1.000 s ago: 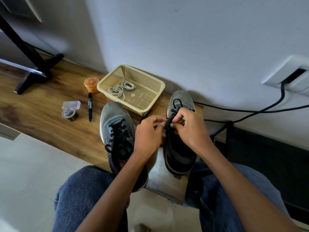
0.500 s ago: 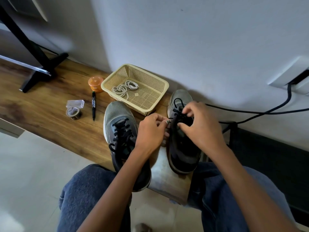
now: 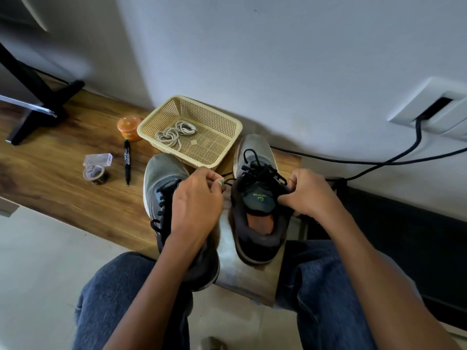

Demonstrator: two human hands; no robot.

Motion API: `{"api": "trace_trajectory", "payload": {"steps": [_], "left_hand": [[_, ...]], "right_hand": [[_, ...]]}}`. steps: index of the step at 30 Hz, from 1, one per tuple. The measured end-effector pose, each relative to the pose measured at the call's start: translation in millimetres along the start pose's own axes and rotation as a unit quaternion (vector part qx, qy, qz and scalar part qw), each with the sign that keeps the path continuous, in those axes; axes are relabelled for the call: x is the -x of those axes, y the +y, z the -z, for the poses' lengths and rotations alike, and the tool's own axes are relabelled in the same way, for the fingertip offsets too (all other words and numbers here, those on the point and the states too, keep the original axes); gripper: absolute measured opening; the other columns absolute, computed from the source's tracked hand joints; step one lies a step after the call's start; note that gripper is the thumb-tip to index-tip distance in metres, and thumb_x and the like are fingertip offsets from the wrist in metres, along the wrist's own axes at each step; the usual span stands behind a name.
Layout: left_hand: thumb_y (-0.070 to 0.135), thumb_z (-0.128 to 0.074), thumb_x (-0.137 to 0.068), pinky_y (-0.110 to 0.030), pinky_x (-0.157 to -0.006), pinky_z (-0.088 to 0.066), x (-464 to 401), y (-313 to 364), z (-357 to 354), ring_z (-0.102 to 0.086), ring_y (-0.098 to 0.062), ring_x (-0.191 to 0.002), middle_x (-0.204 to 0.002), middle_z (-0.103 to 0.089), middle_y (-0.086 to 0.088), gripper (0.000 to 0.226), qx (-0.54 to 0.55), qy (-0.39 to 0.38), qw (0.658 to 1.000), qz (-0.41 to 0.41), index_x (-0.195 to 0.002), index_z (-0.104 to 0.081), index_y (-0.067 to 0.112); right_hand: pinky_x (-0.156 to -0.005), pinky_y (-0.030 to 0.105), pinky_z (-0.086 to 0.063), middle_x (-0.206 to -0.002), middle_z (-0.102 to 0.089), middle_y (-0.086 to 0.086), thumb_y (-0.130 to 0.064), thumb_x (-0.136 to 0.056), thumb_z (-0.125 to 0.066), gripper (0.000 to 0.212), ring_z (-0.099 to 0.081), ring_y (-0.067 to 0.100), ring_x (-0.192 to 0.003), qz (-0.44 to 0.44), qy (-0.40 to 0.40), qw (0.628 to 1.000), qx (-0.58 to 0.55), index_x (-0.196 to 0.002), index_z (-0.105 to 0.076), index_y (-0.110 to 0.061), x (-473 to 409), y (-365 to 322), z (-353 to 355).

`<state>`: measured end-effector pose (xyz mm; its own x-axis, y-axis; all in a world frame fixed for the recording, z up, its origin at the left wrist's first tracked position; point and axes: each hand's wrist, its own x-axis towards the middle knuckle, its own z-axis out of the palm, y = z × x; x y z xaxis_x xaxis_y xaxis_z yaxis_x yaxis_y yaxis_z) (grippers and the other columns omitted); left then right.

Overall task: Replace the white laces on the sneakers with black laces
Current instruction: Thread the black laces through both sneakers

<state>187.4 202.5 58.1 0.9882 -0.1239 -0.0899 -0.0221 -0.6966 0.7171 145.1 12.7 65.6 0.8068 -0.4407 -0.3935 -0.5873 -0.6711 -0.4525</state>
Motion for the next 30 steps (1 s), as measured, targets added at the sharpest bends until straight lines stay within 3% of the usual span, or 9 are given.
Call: {"api": "trace_trajectory", "payload": {"steps": [6, 11, 14, 16, 18, 21, 23, 27, 30], "left_hand": [[0.019, -0.052, -0.097, -0.031, -0.078, -0.045, -5, -3, 23, -0.061, -0.008, -0.081, -0.082, -0.067, 0.015, 0.009, 0.033, 0.099, 0.995, 0.011, -0.095, -0.061, 0.022], [0.019, -0.049, -0.099, -0.003, -0.064, -0.034, -2, -3, 28, -0.058, -0.007, -0.078, -0.092, -0.068, 0.008, 0.009, 0.053, 0.196, 0.979, -0.012, -0.103, -0.056, 0.018], [0.019, -0.047, -0.100, -0.016, -0.062, -0.029, 0, -3, 27, -0.054, -0.010, -0.070, -0.092, -0.066, 0.007, 0.011, 0.055, 0.236, 0.970, -0.032, -0.105, -0.055, 0.015], [0.019, -0.047, -0.100, -0.017, -0.063, -0.025, -1, -3, 28, -0.050, -0.008, -0.067, -0.090, -0.064, 0.007, 0.012, 0.054, 0.254, 0.965, -0.034, -0.106, -0.055, 0.014], [0.021, -0.047, -0.100, -0.022, -0.068, -0.032, -2, -3, 29, -0.050, -0.005, -0.068, -0.088, -0.063, 0.008, 0.011, 0.050, 0.250, 0.966, -0.033, -0.105, -0.055, 0.016], [0.028, -0.047, -0.098, -0.044, -0.084, -0.047, -5, -6, 30, -0.057, -0.012, -0.077, -0.088, -0.062, 0.011, 0.012, 0.024, 0.227, 0.973, -0.017, -0.102, -0.056, 0.022], [0.034, -0.044, -0.099, -0.043, -0.095, -0.040, -5, -5, 27, -0.058, -0.015, -0.084, -0.090, -0.060, 0.010, 0.021, -0.001, 0.220, 0.975, -0.018, -0.102, -0.060, 0.020], [0.037, -0.047, -0.098, -0.034, -0.092, -0.020, -7, 1, 14, -0.052, -0.016, -0.102, -0.102, -0.064, 0.007, 0.023, -0.060, 0.220, 0.970, -0.079, -0.105, -0.063, 0.021], [0.034, -0.049, -0.098, -0.029, -0.095, -0.011, -11, -1, 0, -0.046, -0.014, -0.113, -0.102, -0.068, 0.011, 0.022, -0.103, 0.122, 0.979, -0.125, -0.113, -0.065, 0.028]], "right_hand": [[-0.074, 0.040, -0.058, -0.088, -0.066, 0.010, -0.019, -0.074, -0.073, 0.024, -0.068, 0.027, -0.078, -0.033, -0.018, 0.999, -0.004, -0.079, -0.050, -0.013, -3, -2, 0], [-0.073, 0.039, -0.057, -0.090, -0.066, 0.011, -0.020, -0.075, -0.071, 0.024, -0.068, 0.028, -0.078, -0.037, -0.028, 0.999, -0.004, -0.081, -0.049, -0.013, -3, -3, 0], [-0.066, 0.035, -0.056, -0.089, -0.065, 0.010, -0.019, -0.077, -0.070, 0.024, -0.069, 0.026, -0.073, -0.032, -0.037, 0.999, -0.007, -0.082, -0.047, -0.013, -3, -4, 0], [-0.064, 0.034, -0.055, -0.089, -0.065, 0.010, -0.019, -0.077, -0.070, 0.024, -0.069, 0.025, -0.073, -0.029, -0.039, 0.999, -0.008, -0.080, -0.046, -0.014, -3, -5, -1], [-0.059, 0.033, -0.053, -0.088, -0.065, 0.010, -0.019, -0.077, -0.069, 0.025, -0.068, 0.026, -0.072, -0.020, -0.038, 0.999, -0.005, -0.078, -0.044, -0.015, -3, -4, -1], [-0.062, 0.034, -0.051, -0.083, -0.064, 0.008, -0.021, -0.076, -0.068, 0.023, -0.063, 0.026, -0.069, 0.000, -0.026, 1.000, 0.007, -0.077, -0.045, -0.017, -3, -3, -4], [-0.069, 0.038, -0.051, -0.083, -0.062, 0.005, -0.024, -0.076, -0.068, 0.023, -0.061, 0.026, -0.076, 0.018, -0.013, 0.999, 0.022, -0.078, -0.046, -0.019, -2, -3, -5], [-0.072, 0.040, -0.050, -0.084, -0.060, 0.003, -0.029, -0.078, -0.071, 0.025, -0.059, 0.026, -0.082, 0.057, 0.016, 0.998, 0.038, -0.084, -0.049, -0.018, -2, -3, -7], [-0.071, 0.040, -0.050, -0.084, -0.060, 0.004, -0.027, -0.078, -0.071, 0.025, -0.059, 0.026, -0.080, 0.069, 0.023, 0.997, 0.034, -0.088, -0.052, -0.014, -2, -3, -8]]}}
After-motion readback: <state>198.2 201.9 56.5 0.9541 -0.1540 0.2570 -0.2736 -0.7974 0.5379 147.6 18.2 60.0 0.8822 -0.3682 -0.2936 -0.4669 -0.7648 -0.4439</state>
